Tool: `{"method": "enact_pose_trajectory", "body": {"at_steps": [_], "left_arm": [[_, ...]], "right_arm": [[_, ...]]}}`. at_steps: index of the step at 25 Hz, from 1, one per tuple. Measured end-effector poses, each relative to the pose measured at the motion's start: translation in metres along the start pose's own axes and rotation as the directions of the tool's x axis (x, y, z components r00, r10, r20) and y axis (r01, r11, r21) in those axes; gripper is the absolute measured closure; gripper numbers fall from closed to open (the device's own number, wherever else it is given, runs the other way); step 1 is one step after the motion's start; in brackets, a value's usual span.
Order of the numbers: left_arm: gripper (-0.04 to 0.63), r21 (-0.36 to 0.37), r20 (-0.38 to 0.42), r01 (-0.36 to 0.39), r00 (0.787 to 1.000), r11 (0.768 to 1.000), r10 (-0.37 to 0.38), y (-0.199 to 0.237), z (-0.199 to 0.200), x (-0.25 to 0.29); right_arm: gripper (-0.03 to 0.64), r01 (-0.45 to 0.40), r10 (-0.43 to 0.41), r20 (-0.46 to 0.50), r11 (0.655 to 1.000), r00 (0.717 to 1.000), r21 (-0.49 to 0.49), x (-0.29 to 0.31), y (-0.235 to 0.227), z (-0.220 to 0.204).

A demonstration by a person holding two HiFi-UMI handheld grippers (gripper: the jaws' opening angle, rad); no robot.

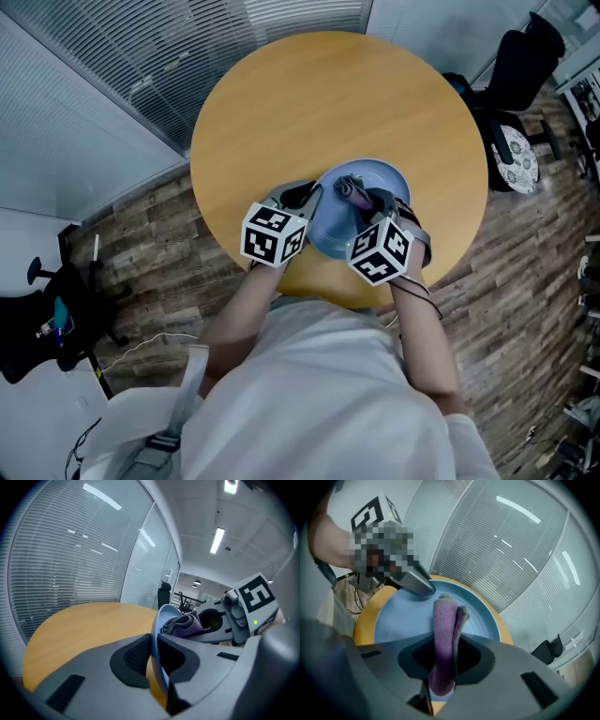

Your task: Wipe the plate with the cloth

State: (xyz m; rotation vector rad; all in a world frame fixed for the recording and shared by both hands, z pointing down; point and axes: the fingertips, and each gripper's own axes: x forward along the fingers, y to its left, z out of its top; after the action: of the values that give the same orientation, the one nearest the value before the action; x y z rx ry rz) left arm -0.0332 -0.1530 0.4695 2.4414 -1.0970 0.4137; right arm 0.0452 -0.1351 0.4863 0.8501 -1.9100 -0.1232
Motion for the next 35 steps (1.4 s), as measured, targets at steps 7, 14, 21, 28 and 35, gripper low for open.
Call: {"method": "enact_pose_trajectory", "body": {"at_steps": [7, 14, 21, 28, 35], "left_arm": [[0.56, 0.01, -0.01, 0.002, 1.0, 1.0, -0.002, -0.001, 0.001, 0.003], [0.56, 0.007, -0.02, 0.013, 1.0, 1.0, -0.013, 0.0, -0.003, 0.002], [0.561, 0.001, -0.013, 0.013, 1.0, 1.0, -0.013, 0.002, 0.001, 0.003], [0.56, -0.003, -0.004, 0.003, 1.0, 1.0, -0.003, 0.009, 0.003, -0.001], [0.56, -0.014, 0.005, 0.0, 1.0, 1.0, 0.0, 0.013, 0.003, -0.004]], "right_arm": [[0.523, -0.034, 0.035, 0.008, 0.998, 0.999, -0.056, 0.003, 0.014, 0.014], [0.523, -0.044, 0.045, 0.008, 0.996, 0.999, -0.076, 0.003, 0.023, 0.015], [0.523, -0.029, 0.028, -0.026, 0.999, 0.999, -0.043, 0.005, 0.011, -0.006], [0.523, 0.004, -0.004, -0.081, 1.0, 0.997, 0.002, 0.006, -0.009, -0.034], [0.523, 0.034, -0.028, -0.112, 0.998, 0.993, 0.055, 0.004, -0.027, -0.056]]}}
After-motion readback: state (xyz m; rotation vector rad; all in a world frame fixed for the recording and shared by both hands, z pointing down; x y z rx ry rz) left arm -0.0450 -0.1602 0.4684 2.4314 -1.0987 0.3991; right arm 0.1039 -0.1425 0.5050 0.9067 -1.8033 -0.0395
